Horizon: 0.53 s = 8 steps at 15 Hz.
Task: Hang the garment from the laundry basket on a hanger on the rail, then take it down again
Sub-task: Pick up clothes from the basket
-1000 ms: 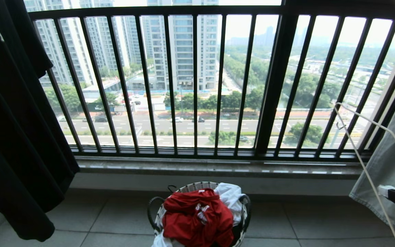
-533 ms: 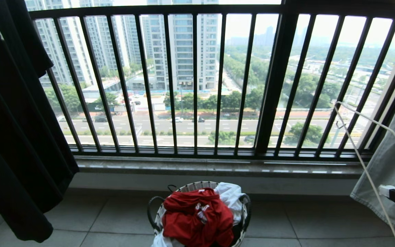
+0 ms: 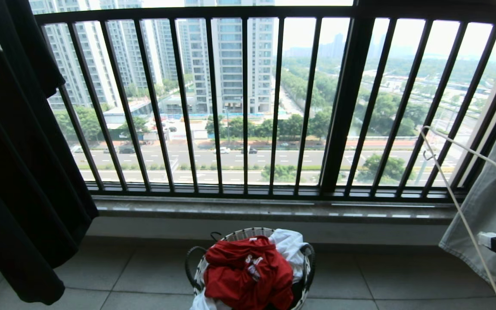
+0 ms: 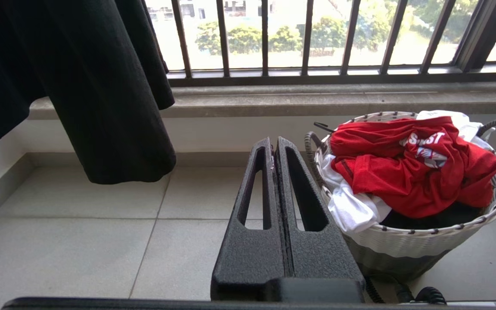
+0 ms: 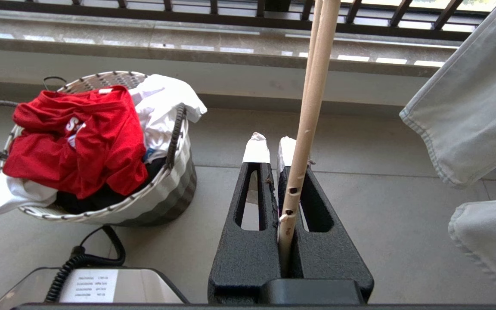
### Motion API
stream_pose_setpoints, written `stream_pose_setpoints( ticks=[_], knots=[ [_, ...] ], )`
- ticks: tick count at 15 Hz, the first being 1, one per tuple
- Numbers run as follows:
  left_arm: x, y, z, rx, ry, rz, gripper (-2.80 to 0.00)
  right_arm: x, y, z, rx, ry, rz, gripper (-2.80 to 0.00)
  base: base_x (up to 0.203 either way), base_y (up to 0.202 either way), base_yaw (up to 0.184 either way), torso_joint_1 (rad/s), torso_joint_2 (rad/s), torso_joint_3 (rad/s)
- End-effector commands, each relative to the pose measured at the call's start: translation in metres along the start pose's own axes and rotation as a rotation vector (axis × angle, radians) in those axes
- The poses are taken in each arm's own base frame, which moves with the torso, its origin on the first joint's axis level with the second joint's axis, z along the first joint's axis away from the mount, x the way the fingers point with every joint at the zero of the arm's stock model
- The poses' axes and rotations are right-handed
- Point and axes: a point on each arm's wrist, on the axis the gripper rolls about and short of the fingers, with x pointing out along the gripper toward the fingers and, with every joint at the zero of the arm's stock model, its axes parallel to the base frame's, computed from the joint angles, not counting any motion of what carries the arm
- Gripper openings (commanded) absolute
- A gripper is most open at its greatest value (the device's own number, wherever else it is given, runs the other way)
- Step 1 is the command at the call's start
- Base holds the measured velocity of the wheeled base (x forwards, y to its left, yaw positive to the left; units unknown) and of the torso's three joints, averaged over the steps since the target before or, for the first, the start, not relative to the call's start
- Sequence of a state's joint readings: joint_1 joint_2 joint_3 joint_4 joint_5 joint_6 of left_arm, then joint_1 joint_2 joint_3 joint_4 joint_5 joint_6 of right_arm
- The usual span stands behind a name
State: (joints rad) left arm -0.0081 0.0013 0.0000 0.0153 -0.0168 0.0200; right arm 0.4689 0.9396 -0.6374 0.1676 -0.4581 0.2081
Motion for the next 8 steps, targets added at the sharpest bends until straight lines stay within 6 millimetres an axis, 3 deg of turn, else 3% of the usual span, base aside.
stream_pose_setpoints(
  ticks=[1,8],
  knots=[
    [0.0000,0.0000,0.0000,0.000,0.000,0.000,-2.80,0.0010,0.0002,-0.0015,0.000,0.007,-0.003,-2.80,0.000,0.000,0.000,0.000,0.00,0.000],
    [0.0000,0.0000,0.0000,0.000,0.000,0.000,-2.80,0.0031,0.0003,-0.0061,-0.008,0.024,-0.008,-2.80,0.000,0.000,0.000,0.000,0.00,0.000]
  ],
)
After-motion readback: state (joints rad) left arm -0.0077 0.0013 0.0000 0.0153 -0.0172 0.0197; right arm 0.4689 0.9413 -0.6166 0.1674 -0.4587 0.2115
